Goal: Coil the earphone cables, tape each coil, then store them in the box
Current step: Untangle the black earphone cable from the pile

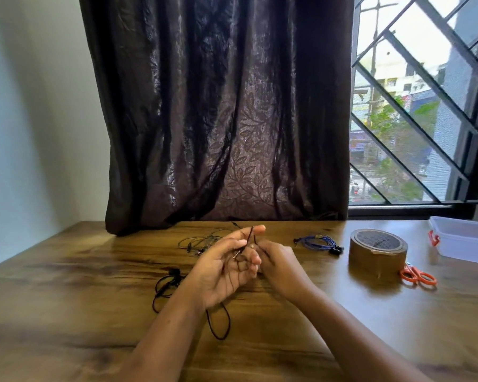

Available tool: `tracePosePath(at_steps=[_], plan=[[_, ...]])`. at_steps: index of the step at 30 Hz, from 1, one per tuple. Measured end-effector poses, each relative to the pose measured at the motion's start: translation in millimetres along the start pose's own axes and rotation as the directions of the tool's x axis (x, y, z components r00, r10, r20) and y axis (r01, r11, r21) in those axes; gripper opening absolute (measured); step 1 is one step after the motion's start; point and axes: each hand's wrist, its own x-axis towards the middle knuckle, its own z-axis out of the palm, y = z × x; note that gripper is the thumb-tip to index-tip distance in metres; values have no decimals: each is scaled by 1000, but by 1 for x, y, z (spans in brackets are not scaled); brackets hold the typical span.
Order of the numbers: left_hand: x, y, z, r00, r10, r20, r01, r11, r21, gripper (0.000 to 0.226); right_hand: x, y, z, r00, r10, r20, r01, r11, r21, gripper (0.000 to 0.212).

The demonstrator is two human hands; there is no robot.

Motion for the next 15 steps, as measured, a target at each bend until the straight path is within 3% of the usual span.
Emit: tracePosePath(at_steps=[3, 7, 9, 11, 13, 15], plan=[[3, 6, 0, 982, 148, -117, -163, 979, -126, 34, -6, -9, 9, 988, -19, 154, 43, 986, -159, 18], [12, 10, -17, 883, 334, -330, -410, 891, -195, 26, -10, -24, 20, 945, -45, 324, 147, 943, -298, 28], [17, 8, -26, 835, 393, -384, -450, 890, -69, 30, -10, -28, 21, 935, -89, 343, 216, 911, -352, 33], [18, 4, -34, 793, 483, -370, -393, 871, 294, 33, -11, -31, 18, 937, -126, 327, 257, 882, -395, 33], [17, 0, -41, 787, 563, -252, -241, 658, 713, 33, -11, -31, 10, 952, -166, 258, 271, 851, -451, 31], [16, -3, -47, 828, 550, -110, -56, 277, 959, 31, -8, -26, -2, 962, -225, 153, 272, 810, -520, 28]])
